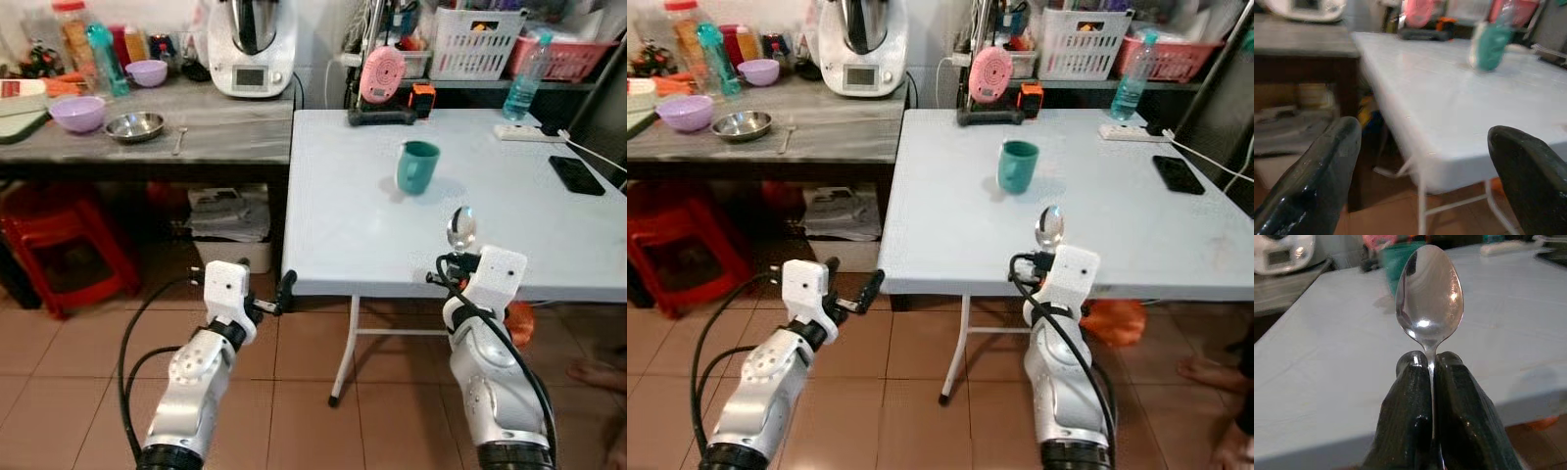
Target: Setting the table
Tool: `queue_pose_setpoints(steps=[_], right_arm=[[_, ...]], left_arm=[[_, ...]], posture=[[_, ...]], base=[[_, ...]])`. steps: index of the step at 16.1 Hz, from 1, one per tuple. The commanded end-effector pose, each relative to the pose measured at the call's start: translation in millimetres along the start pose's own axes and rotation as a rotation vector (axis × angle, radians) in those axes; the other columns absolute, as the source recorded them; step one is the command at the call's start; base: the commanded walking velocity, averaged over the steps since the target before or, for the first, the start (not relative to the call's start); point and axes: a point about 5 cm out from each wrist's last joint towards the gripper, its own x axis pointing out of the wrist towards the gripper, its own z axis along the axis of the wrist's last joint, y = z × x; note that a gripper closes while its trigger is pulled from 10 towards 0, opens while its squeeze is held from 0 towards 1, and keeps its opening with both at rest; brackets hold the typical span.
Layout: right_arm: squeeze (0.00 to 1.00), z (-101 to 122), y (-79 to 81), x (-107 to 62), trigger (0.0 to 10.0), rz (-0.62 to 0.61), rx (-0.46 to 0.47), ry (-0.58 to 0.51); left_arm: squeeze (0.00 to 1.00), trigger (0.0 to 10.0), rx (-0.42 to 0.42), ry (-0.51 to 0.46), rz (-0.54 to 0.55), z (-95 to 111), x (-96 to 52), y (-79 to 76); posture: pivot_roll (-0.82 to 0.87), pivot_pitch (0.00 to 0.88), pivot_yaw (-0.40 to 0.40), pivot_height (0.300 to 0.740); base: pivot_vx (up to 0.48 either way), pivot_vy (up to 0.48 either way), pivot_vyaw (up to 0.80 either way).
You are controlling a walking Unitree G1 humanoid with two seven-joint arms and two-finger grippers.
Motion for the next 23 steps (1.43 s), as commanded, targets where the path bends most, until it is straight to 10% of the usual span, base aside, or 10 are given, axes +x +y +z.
queue_pose_setpoints(steps=[1,11,17,23], right_arm=[[0.00,5,5.7,1.0,10.0,0.017,-0.002,-0.020],[0.00,9,5.6,0.8,10.0,0.026,-0.006,-0.048],[0.00,32,-3.7,-11.6,10.0,0.099,-0.145,-0.177],[0.00,24,-5.9,-22.4,10.0,0.127,-0.155,-0.158]], left_arm=[[0.00,10.0,0.010,-0.008,0.011,4,0.7,3.5],[0.00,10.0,0.023,-0.031,0.034,7,1.8,5.8],[0.00,10.0,0.131,-0.097,0.244,24,-17.9,42.6],[0.00,10.0,0.131,-0.070,0.288,15,-27.8,44.1]], posture=[[0.03,0.000,-0.008,0.740],[0.02,0.000,-0.003,0.740],[0.04,0.000,-0.016,0.740],[0.04,0.000,-0.017,0.740]], base=[[0.000,0.431,-0.52],[0.000,0.429,-0.30],[0.000,0.428,0.00],[0.000,0.428,0.13]])
